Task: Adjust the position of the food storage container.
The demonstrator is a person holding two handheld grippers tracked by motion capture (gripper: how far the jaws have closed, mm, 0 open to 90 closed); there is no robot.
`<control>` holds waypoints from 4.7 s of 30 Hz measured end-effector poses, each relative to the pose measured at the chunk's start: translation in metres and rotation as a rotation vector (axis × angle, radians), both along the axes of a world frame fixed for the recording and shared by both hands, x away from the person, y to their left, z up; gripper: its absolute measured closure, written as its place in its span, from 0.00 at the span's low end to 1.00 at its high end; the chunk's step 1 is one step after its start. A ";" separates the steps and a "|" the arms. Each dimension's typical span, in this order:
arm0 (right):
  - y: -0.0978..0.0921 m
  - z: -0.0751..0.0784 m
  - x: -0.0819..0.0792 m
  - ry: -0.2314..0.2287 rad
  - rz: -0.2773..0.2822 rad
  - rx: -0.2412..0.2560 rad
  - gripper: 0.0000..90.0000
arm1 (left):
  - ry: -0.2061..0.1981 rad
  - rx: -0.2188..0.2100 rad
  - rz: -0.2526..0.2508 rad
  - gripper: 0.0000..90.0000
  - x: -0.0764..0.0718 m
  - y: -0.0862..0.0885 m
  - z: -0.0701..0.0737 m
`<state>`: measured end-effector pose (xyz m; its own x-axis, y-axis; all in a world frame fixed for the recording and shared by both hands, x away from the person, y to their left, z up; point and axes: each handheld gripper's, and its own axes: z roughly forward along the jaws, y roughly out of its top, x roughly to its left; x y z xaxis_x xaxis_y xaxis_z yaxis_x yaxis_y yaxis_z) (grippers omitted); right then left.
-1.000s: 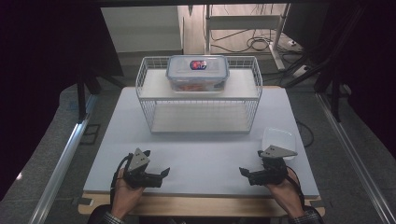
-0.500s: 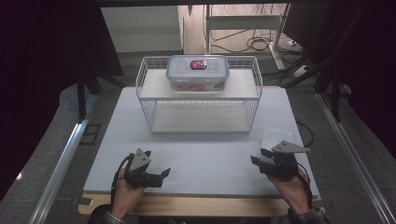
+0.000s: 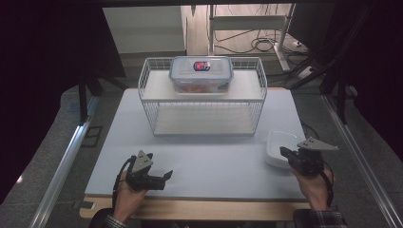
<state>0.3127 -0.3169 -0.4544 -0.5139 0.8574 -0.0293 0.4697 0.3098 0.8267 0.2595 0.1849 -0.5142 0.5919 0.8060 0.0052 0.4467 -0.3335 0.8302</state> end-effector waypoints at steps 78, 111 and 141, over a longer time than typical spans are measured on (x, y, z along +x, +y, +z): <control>0.043 -0.035 0.050 0.193 0.137 0.056 0.99 | 0.043 -0.002 -0.020 0.04 0.005 -0.005 -0.005; 0.070 -0.038 -0.042 0.226 0.268 0.012 0.98 | 0.057 0.003 -0.023 0.04 0.005 -0.007 -0.006; 0.056 -0.041 0.039 0.225 0.100 0.030 0.98 | 0.121 -0.034 -0.022 0.08 0.032 -0.022 -0.003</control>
